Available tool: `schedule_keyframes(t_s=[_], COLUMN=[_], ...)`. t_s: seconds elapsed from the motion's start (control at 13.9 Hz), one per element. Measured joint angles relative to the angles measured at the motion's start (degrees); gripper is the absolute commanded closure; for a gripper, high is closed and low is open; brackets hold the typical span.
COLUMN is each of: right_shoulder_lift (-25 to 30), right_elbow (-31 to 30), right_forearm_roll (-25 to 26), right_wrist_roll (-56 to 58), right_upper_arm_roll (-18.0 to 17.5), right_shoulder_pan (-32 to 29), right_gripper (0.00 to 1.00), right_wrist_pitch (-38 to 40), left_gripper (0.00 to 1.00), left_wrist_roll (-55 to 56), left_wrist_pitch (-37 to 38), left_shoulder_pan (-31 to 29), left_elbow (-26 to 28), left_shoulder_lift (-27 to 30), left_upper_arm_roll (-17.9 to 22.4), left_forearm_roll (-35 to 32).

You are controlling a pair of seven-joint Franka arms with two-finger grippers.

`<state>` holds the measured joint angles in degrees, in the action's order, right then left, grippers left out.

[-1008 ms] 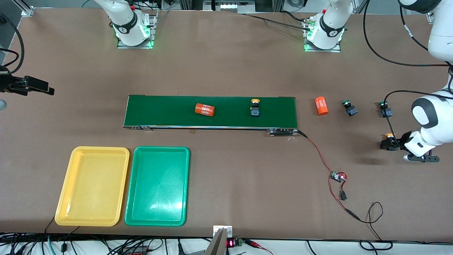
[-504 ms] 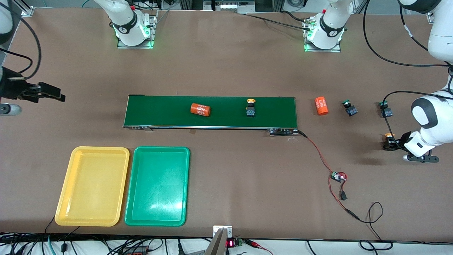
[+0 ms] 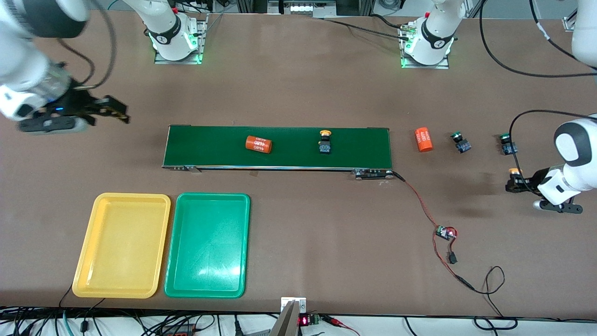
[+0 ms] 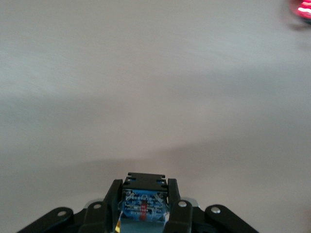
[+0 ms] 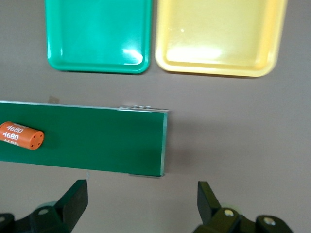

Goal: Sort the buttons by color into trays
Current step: 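Place the button on the belt while the right gripper approaches the belt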

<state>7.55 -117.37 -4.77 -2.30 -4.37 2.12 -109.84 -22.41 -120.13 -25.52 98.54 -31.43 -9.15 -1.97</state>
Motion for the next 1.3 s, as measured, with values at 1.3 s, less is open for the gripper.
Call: schedule_keyframes(t_s=[1.3], right_shoulder_lift=[-2.1], right_elbow=[-10.2], right_forearm_roll=[0.1], right_wrist_roll=[-16.3], right_upper_arm_roll=[-14.9], right_shoulder_pan=[4.1], right_gripper=[0.0], right_wrist_pitch=[-12.5], left_gripper=[1.0], left_wrist_roll=[23.1], left_wrist_pitch=[-0.9], left_shoulder_pan=[18.1], left_elbow=[10.1], left_shoulder_lift=[10.9], left_upper_arm_roll=[-12.6], left_forearm_roll=[8.0])
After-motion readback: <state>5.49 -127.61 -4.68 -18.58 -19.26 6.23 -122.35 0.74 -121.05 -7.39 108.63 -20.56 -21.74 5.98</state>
